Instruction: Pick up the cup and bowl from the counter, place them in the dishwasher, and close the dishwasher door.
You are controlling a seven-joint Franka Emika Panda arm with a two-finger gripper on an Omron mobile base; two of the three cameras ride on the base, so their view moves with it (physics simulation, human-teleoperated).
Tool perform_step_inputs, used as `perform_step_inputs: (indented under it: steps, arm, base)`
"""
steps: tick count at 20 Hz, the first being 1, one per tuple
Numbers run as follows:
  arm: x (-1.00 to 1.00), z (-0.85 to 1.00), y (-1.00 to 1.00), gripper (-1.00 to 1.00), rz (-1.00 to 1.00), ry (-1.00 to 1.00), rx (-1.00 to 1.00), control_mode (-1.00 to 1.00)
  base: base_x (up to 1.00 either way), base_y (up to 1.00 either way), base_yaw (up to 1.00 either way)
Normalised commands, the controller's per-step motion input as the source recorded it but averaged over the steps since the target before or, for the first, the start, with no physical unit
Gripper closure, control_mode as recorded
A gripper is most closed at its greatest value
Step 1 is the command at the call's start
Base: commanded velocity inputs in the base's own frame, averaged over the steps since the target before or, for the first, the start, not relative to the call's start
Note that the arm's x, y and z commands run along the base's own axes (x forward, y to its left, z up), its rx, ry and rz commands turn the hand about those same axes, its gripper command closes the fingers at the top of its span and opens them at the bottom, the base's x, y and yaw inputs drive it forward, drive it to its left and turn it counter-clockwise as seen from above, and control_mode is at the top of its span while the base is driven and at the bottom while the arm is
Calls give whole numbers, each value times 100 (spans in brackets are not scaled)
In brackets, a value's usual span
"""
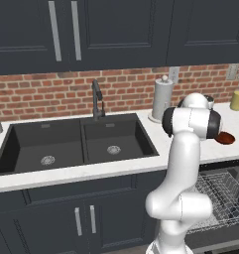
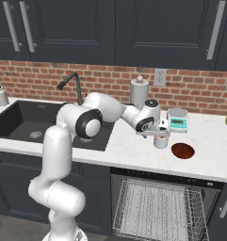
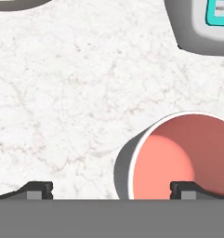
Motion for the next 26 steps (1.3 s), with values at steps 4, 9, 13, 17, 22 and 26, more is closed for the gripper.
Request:
perform_step_inputs:
  steps: [4,9,13,17,22,26]
  arm:
    - [0,0,0,-100,0,0,0,-100]
    - [0,0,0,100,0,0,0,-100]
    - [0,0,0,100,0,0,0,-100]
    - [0,0,0,100,0,0,0,-100]
    - [0,0,0,100,0,0,0,-100]
    - [-17,0,0,100,0,0,0,-100]
  base:
    - [0,0,0]
    - [0,0,0]
    - [0,0,0]
    - [0,0,0]
    - [0,0,0]
    - [0,0,0]
